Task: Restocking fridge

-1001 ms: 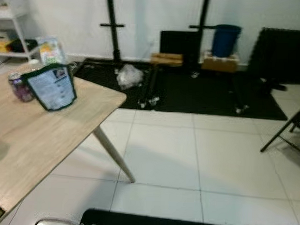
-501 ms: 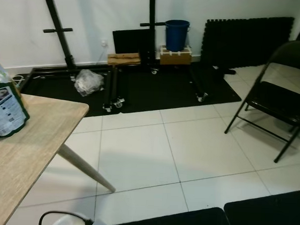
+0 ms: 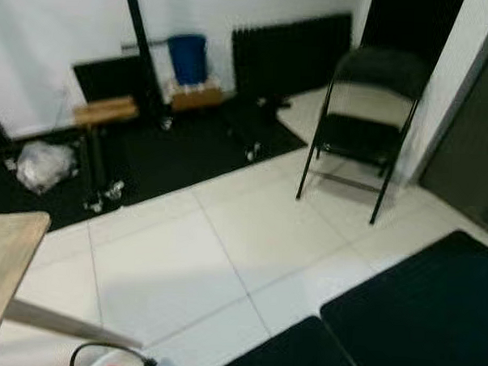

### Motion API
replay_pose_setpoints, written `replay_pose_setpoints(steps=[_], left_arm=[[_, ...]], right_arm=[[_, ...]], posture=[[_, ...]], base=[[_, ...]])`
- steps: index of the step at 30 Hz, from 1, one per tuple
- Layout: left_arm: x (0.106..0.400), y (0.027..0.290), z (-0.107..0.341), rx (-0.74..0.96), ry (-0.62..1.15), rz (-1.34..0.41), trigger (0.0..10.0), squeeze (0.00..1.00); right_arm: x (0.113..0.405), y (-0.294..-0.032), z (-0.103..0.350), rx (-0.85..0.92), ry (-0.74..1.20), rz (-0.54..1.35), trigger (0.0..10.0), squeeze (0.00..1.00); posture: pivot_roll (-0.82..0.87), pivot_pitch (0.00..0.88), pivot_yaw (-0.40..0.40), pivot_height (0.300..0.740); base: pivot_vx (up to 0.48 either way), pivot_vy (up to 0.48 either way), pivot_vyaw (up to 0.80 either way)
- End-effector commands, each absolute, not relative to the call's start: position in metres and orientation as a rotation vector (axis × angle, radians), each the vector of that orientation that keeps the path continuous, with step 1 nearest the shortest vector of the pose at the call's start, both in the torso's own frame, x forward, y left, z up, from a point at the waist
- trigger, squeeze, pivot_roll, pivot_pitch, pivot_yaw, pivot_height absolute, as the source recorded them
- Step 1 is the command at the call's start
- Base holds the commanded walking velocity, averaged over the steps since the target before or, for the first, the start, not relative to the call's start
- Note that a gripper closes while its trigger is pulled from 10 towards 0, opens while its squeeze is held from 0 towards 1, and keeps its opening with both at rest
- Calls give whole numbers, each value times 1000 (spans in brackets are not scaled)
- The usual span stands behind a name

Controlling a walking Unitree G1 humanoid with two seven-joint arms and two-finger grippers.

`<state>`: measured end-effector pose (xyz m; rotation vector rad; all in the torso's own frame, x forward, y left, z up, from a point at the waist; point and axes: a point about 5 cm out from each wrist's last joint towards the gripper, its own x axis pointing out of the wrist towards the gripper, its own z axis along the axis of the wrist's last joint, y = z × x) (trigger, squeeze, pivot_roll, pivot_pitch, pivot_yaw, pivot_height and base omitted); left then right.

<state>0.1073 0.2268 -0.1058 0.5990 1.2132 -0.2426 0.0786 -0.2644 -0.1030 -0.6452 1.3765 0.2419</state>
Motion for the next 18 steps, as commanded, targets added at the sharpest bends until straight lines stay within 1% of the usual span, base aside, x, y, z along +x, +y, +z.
replay_pose_setpoints(steps=[1, 9, 14, 18], left_arm=[[102, 227, -107, 618, 1234, -259, 10000, 0], [102, 227, -107, 627, 1232, -270, 10000, 0], [101, 225, -108, 657, 1228, -294, 10000, 0], [102, 227, -107, 699, 1214, -279, 10000, 0]], right_arm=[[76, -261, -105, -624, 1379, 235, 10000, 0], [76, -262, -104, -620, 1374, 227, 10000, 0], [76, -263, -104, -614, 1360, 209, 10000, 0], [75, -263, -104, -614, 1357, 203, 10000, 0]], posture=[[10, 0, 18, 740], [12, 0, 17, 740], [12, 0, 19, 740], [9, 0, 17, 740]], base=[[0, 0, -788], [0, 0, -788], [0, 0, -788], [0, 0, -788]])
